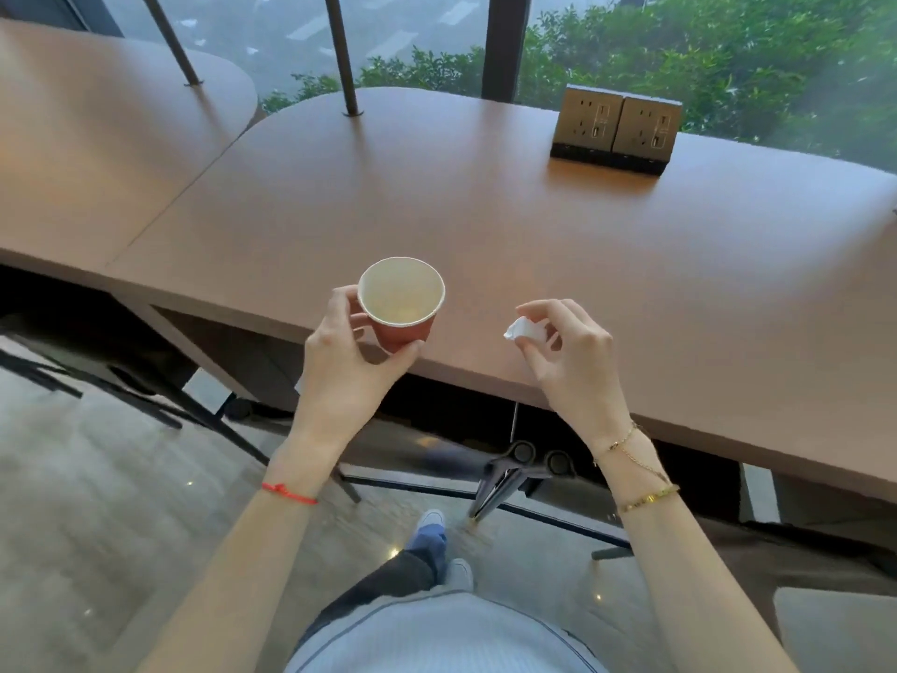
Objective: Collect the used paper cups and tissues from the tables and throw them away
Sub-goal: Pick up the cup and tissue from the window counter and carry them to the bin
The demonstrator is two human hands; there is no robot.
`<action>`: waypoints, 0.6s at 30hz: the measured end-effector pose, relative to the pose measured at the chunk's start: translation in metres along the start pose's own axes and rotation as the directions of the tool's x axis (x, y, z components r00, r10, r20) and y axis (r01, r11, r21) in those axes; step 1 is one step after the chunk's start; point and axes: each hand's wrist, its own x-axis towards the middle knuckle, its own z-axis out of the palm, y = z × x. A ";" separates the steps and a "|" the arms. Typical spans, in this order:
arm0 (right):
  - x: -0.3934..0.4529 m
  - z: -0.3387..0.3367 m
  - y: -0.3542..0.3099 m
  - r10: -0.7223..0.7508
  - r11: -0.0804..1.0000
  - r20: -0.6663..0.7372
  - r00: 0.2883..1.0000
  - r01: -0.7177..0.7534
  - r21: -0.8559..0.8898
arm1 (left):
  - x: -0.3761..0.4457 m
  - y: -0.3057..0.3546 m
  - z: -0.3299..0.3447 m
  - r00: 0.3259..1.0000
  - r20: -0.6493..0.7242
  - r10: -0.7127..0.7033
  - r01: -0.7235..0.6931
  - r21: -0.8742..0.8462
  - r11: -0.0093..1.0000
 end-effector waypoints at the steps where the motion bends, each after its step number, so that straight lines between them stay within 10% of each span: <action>1: -0.008 0.004 -0.007 -0.022 1.000 0.031 0.999 0.021 0.013 | -0.017 -0.005 -0.011 0.999 -0.024 -0.029 0.028 -0.007 1.000; 10: -0.054 0.058 -0.088 -0.223 0.971 0.261 0.939 0.191 0.144 | -0.145 -0.050 -0.104 0.929 -0.310 -0.203 0.231 0.056 0.971; 18: -0.111 0.138 -0.186 -0.459 0.888 0.474 0.751 0.370 0.274 | -0.262 -0.092 -0.188 0.732 -0.589 -0.341 0.432 0.016 0.902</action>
